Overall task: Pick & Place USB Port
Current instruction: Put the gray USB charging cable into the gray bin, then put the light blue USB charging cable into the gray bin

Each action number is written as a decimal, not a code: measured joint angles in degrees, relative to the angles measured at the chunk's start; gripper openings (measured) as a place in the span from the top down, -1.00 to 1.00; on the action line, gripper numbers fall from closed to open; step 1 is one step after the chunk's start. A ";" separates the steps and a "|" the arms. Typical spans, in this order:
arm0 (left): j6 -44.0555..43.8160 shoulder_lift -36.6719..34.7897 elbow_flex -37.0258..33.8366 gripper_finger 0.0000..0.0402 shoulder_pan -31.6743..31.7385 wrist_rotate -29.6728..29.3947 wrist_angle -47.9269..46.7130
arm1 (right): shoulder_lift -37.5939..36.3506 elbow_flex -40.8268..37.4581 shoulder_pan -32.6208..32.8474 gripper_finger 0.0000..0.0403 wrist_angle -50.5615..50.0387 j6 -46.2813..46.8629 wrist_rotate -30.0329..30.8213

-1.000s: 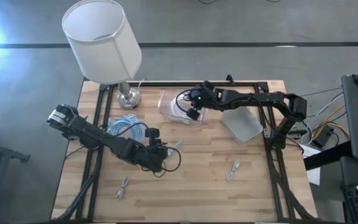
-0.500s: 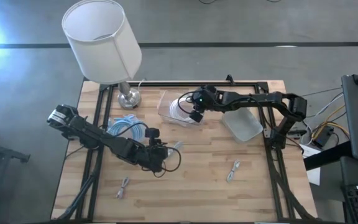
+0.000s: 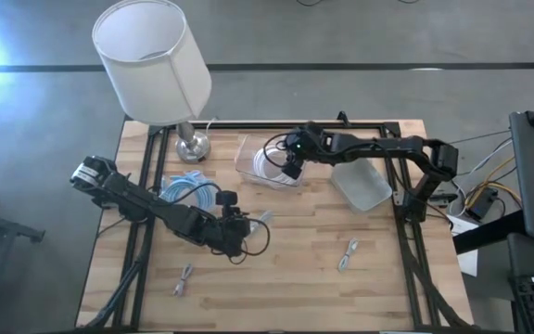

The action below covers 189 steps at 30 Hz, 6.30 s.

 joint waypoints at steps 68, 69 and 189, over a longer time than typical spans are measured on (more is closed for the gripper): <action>-2.63 0.00 -0.02 0.38 0.02 -0.22 -0.30 | -0.11 -10.81 49.74 0.04 -36.53 20.52 -18.92; -2.65 0.00 -0.03 0.38 0.06 -0.23 -0.30 | -0.11 -11.49 49.74 0.04 -35.63 20.36 -18.20; -1.73 0.00 -0.04 0.38 0.64 -0.20 -0.08 | -28.46 -28.65 6.33 0.17 -32.42 32.16 -2.81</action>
